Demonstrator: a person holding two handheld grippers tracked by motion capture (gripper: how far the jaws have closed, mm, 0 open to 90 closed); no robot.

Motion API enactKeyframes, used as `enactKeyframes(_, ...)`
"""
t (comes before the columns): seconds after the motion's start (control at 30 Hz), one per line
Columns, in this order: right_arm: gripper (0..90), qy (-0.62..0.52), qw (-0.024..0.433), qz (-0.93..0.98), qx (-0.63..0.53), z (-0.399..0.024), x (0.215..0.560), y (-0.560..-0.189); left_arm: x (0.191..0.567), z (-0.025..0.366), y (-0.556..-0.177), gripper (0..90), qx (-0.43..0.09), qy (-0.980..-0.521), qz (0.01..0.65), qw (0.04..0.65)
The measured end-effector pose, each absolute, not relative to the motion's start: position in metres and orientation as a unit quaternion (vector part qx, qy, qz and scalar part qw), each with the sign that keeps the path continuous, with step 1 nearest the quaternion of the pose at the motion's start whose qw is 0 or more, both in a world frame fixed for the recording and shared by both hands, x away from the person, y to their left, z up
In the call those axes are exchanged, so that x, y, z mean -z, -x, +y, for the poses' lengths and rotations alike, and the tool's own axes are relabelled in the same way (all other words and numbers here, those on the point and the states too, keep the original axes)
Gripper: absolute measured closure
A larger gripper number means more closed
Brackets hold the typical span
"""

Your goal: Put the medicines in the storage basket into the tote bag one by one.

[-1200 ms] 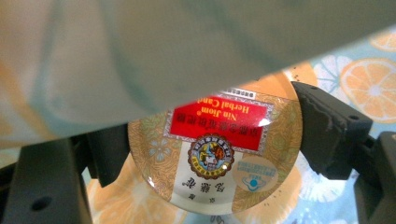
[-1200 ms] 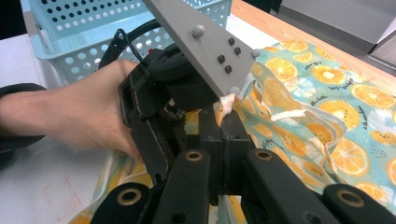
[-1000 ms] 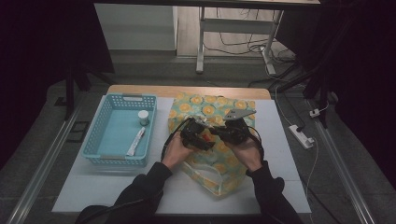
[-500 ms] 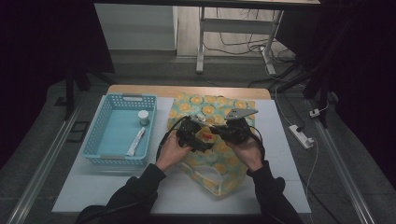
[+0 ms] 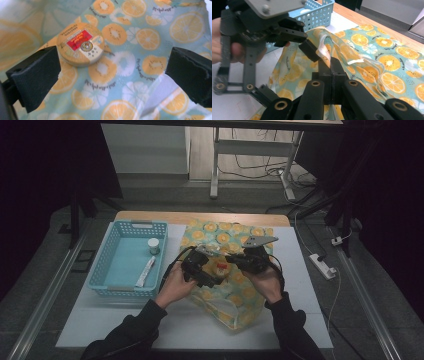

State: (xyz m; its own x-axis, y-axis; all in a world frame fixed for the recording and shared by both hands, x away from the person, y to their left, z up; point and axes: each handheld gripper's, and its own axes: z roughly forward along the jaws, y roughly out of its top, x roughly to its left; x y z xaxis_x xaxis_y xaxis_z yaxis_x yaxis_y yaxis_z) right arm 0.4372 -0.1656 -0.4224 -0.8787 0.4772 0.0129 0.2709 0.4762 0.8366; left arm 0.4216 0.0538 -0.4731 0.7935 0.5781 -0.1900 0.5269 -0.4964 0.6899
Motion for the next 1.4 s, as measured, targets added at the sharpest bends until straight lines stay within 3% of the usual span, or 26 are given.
enactKeyframes(1.0,90.0,-0.217,0.107,0.856,-0.457,-0.163,0.426,-0.436,0.457,0.123,-0.398,0.2,-0.011,-0.842,0.331,0.426)
enactKeyframes(1.4,90.0,-0.216,0.106,0.856,-0.458,-0.164,0.425,-0.436,0.453,0.146,-0.401,0.1,-0.040,-0.834,0.358,0.418)
